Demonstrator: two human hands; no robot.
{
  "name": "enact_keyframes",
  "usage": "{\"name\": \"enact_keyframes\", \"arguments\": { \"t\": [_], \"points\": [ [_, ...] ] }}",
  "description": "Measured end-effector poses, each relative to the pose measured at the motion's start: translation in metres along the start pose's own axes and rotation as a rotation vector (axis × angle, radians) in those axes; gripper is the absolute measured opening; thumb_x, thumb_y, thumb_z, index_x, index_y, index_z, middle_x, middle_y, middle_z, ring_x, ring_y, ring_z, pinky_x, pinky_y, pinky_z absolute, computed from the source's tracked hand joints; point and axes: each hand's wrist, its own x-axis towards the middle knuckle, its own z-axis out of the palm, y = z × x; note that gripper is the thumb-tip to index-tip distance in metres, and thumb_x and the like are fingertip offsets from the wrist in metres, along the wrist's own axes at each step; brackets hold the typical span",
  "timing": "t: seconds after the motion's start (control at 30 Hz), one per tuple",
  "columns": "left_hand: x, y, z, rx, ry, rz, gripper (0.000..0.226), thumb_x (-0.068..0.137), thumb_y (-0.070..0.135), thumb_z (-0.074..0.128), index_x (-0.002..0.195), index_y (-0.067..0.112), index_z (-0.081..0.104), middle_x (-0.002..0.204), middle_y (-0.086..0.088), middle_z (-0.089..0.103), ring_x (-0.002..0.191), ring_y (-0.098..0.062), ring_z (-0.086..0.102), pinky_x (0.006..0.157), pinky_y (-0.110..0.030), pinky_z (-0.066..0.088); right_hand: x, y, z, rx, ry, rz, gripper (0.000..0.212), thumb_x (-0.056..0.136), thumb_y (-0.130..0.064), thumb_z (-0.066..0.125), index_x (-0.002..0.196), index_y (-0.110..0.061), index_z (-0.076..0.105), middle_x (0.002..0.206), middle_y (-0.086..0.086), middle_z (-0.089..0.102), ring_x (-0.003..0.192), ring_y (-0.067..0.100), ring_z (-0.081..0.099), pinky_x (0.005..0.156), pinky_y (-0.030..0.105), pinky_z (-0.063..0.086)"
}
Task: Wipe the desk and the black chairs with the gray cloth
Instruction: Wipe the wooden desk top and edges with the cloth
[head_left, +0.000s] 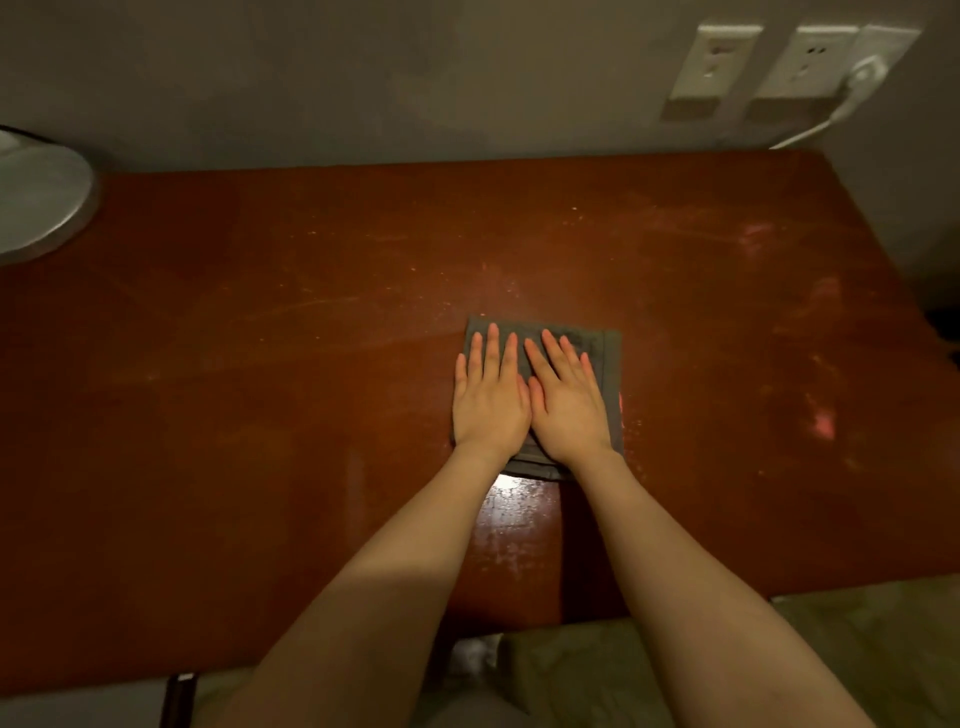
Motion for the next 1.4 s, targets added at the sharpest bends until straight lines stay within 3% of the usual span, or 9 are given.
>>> {"name": "enact_keyframes", "arguments": {
  "t": [0.2, 0.27, 0.4, 0.5, 0.6, 0.77, 0.93, 1.07, 1.4],
  "points": [
    [0.007, 0.019, 0.000, -0.121, -0.055, 0.049, 0.056, 0.101, 0.027, 0.026, 0.150, 0.017, 0.002, 0.158, -0.006, -0.011, 0.145, -0.020, -0.008, 0.116, -0.035, -0.005, -0.002, 0.019, -0.009, -0.013, -0.005, 0.040, 0.049, 0.101, -0.026, 0.030, 0.149, -0.020, 0.021, 0.158, 0.000, 0.010, 0.146, 0.016, 0.002, 0.115, 0.028, -0.009],
    [0.003, 0.016, -0.007, -0.265, -0.026, 0.011, 0.061, 0.098, 0.025, 0.037, 0.150, 0.014, 0.006, 0.158, -0.008, -0.007, 0.145, -0.022, 0.003, 0.116, -0.034, 0.005, -0.002, 0.018, -0.010, -0.008, -0.013, 0.038, 0.049, 0.101, -0.024, 0.031, 0.149, -0.020, 0.022, 0.158, 0.001, 0.012, 0.146, 0.017, 0.003, 0.115, 0.028, -0.007],
    [0.001, 0.009, -0.024, -0.307, 0.104, -0.249, 0.067, 0.093, 0.032, 0.051, 0.147, 0.009, 0.019, 0.149, -0.012, 0.029, 0.134, -0.028, 0.028, 0.108, -0.037, 0.025, 0.008, 0.010, -0.022, 0.015, 0.021, 0.137, 0.047, 0.100, -0.018, 0.035, 0.147, -0.018, 0.029, 0.156, 0.004, 0.019, 0.143, 0.020, 0.016, 0.113, 0.034, 0.011],
    [0.011, 0.003, -0.031, -0.375, -0.015, -0.377, 0.060, 0.089, 0.034, 0.058, 0.139, 0.009, 0.037, 0.138, -0.012, 0.046, 0.129, -0.030, 0.038, 0.104, -0.038, 0.031, 0.020, 0.003, -0.032, -0.045, 0.033, 0.274, 0.061, 0.096, -0.015, 0.045, 0.149, -0.011, 0.017, 0.156, 0.008, 0.015, 0.137, 0.029, 0.021, 0.109, 0.038, 0.020],
    [0.017, 0.001, -0.039, -0.497, -0.058, -0.398, 0.042, 0.081, 0.031, 0.067, 0.120, 0.015, 0.059, 0.123, -0.009, 0.060, 0.122, -0.029, 0.046, 0.096, -0.034, 0.042, 0.024, 0.000, -0.036, -0.122, 0.050, 0.328, 0.061, 0.093, -0.017, 0.050, 0.146, -0.007, 0.023, 0.144, 0.015, 0.031, 0.126, 0.032, 0.031, 0.100, 0.037, 0.026],
    [0.003, 0.008, -0.055, -0.705, -0.049, -0.353, 0.033, 0.083, 0.017, 0.060, 0.115, 0.011, 0.058, 0.120, -0.010, 0.056, 0.113, -0.027, 0.052, 0.089, -0.030, 0.043, 0.014, -0.011, -0.036, -0.051, 0.301, 0.306, 0.030, 0.092, -0.015, 0.050, 0.122, -0.010, 0.055, 0.120, 0.015, 0.052, 0.109, 0.034, 0.042, 0.085, 0.037, 0.025],
    [-0.017, -0.009, -0.079, -1.009, 0.040, -0.502, 0.023, 0.077, 0.002, 0.052, 0.097, 0.010, 0.062, 0.089, -0.003, 0.059, 0.082, -0.019, 0.052, 0.065, -0.025, 0.039, 0.010, -0.045, -0.039, -0.008, 0.481, 0.208, 0.024, 0.077, -0.004, 0.065, 0.101, -0.006, 0.066, 0.096, 0.018, 0.060, 0.087, 0.038, 0.053, 0.072, 0.036, 0.021],
    [-0.029, -0.036, -0.099, -1.034, 0.091, -0.557, 0.021, 0.072, -0.002, 0.050, 0.065, 0.018, 0.046, 0.070, 0.003, 0.050, 0.072, -0.019, 0.049, 0.050, -0.024, 0.032, 0.012, -0.078, -0.037, -0.009, 0.473, 0.135, 0.023, 0.079, -0.007, 0.064, 0.102, -0.007, 0.064, 0.098, 0.016, 0.060, 0.089, 0.036, 0.053, 0.075, 0.036, 0.021],
    [-0.065, -0.156, -0.141, -1.070, 0.262, -0.722, 0.027, 0.073, -0.006, 0.047, 0.060, 0.015, 0.036, 0.062, 0.001, 0.041, 0.055, -0.014, 0.037, 0.048, -0.026, 0.025, 0.030, -0.205, 0.005, 0.036, 0.382, -0.099, 0.024, 0.078, -0.008, 0.063, 0.101, -0.009, 0.065, 0.095, 0.013, 0.059, 0.087, 0.034, 0.053, 0.076, 0.036, 0.021]
  ]
}}
